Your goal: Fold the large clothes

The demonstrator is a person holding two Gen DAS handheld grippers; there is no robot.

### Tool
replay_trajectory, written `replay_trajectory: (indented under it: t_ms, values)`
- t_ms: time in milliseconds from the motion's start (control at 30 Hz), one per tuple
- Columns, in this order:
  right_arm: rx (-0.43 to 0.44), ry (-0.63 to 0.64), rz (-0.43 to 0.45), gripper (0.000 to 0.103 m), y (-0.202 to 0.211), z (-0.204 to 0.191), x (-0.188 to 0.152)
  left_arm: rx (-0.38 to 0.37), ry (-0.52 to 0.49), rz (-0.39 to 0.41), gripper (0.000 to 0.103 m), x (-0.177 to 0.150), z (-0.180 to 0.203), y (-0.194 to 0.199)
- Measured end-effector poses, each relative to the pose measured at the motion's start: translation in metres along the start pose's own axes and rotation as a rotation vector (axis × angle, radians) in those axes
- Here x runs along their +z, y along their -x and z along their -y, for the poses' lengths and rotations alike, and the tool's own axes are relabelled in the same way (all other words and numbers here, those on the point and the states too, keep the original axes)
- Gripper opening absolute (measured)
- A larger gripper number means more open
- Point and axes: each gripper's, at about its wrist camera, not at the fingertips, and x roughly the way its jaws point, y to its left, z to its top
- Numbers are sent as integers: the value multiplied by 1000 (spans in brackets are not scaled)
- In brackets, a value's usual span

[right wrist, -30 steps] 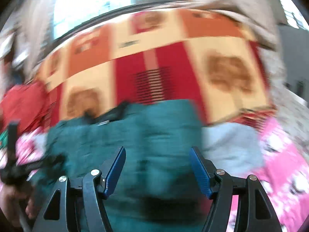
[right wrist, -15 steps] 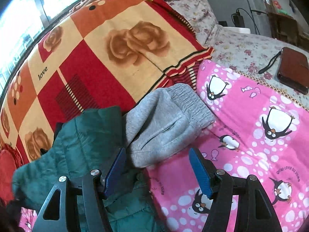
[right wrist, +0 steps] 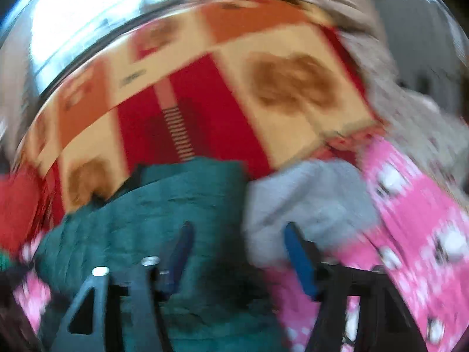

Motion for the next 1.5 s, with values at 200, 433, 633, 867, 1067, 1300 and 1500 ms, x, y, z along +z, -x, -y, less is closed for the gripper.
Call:
replay_trajectory:
  t_ms: [200,433,633,867,1067,1300,1500]
  values:
    - [109,133,-86,43,-37,-49,-1,29,-8,264,40,6,8,48]
    - [27,71,-259,43,-86,-34,-27,84,-288,-168,40,-31,54,-57]
    - [-40,58,-240,43,-75,-34,-17,64,-245,-184,40,-31,43,-58]
    - [35,-42,-40,43,-65,-39,33,32,-146,-105,40,-19,38,-46]
    - [-45,-75,-183,43,-130,-22,6,48,-196,-169,41,-30,46,-64]
    - [-120,15,-149,45,-111,-40,13,-10,-197,-216,59,-30,44,-72]
    - [47,180,-20,45,-75,-112,21,12,-137,-96,59,-17,39,-48]
